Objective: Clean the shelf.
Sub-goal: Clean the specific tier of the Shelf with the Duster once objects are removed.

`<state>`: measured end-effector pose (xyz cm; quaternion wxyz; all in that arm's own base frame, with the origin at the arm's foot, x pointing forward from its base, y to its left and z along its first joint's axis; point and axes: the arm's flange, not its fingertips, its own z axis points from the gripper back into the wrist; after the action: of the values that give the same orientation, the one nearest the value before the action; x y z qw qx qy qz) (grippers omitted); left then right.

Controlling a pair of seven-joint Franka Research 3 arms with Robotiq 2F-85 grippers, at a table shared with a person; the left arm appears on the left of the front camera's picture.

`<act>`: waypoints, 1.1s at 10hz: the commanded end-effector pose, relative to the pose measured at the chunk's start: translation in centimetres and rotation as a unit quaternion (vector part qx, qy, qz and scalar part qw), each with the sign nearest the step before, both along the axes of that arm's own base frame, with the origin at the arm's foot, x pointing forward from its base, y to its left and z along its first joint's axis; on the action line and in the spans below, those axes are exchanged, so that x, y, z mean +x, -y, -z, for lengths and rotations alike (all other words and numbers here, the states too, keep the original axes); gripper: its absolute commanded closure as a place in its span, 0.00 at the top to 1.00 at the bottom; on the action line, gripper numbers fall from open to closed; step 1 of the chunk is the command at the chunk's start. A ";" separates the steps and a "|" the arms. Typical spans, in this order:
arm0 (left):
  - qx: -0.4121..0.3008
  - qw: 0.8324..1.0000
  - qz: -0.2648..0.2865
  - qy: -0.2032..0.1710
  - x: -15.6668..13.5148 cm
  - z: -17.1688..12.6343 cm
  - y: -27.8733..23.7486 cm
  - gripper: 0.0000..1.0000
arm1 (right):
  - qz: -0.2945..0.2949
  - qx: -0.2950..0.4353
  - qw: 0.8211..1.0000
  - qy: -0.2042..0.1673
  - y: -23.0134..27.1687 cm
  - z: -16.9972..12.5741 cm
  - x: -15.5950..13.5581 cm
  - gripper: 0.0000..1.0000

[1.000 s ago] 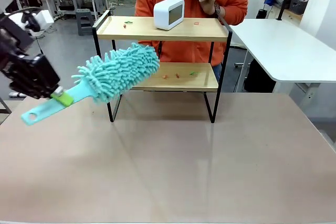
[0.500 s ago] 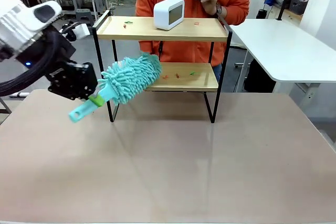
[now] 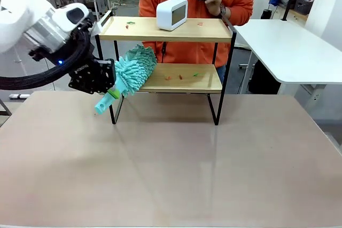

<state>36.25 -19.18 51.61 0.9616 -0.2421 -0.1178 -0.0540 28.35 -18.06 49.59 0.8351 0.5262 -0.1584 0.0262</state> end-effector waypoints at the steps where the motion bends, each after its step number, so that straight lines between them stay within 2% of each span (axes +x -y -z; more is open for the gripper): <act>1: 0.020 1.000 -0.020 -0.004 1.3 0.1 1.5 0.12 | -0.003 0.006 1.000 0.016 -0.1 -0.1 0.2 1.00; 6: 0.027 0.999 0.023 0.012 1.7 -0.1 6.0 0.12 | -0.003 0.006 1.000 0.016 -0.1 -0.1 0.2 1.00; 11: 0.051 0.992 0.113 0.010 1.1 0.3 12.1 0.12 | -0.003 0.006 1.000 0.016 -0.1 -0.1 0.2 1.00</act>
<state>37.05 -30.90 50.69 0.9600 -0.2098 -0.0942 -0.1597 28.36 -18.04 49.59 0.8351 0.5262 -0.1582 0.0265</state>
